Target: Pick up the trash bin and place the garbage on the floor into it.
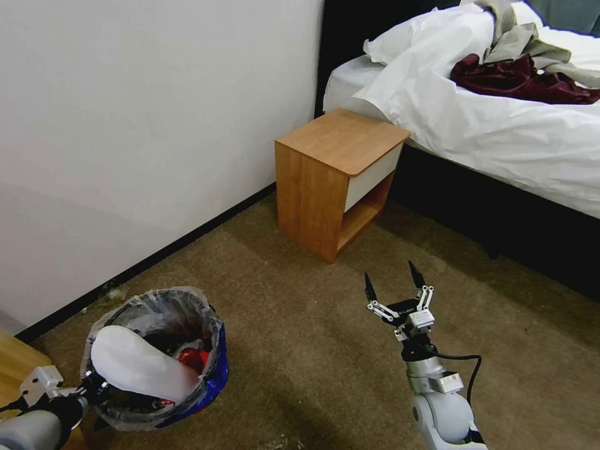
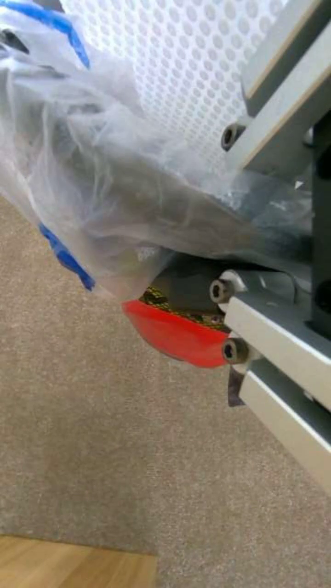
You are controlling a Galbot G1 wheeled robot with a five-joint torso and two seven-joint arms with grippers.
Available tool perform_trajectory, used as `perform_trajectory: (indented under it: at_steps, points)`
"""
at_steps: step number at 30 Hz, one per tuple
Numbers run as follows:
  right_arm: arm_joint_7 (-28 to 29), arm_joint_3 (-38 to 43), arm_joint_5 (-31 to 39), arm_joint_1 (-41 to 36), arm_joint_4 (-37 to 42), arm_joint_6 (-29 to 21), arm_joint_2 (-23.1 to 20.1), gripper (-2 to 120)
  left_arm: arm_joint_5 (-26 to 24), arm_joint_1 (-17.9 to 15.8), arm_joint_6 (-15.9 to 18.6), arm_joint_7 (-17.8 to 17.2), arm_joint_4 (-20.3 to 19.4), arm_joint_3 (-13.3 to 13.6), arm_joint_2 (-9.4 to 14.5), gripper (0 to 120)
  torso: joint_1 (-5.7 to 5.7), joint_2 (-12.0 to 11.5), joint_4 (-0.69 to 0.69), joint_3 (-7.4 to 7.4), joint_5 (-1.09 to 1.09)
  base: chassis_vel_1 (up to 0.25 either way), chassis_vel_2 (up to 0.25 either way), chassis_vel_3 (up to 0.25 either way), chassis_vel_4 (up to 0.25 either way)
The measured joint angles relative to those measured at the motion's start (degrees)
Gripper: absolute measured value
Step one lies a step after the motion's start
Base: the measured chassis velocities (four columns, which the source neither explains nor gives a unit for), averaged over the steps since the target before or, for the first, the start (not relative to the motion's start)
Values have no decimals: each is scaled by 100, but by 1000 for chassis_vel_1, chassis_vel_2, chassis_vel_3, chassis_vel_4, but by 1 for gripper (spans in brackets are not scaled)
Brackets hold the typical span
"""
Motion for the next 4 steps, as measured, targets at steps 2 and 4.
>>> perform_trajectory:
  at_steps: [2,4]
  points:
    - [-3,22,16,-1,-6,0,-12,100,-9,-2,0,0,0,-5,20,0,0,0,0,0,0,0,0,0,0]
    - [-5,35,18,-1,-6,0,-19,100,-16,-6,0,0,0,-9,32,0,0,0,0,0,0,0,0,0,0]
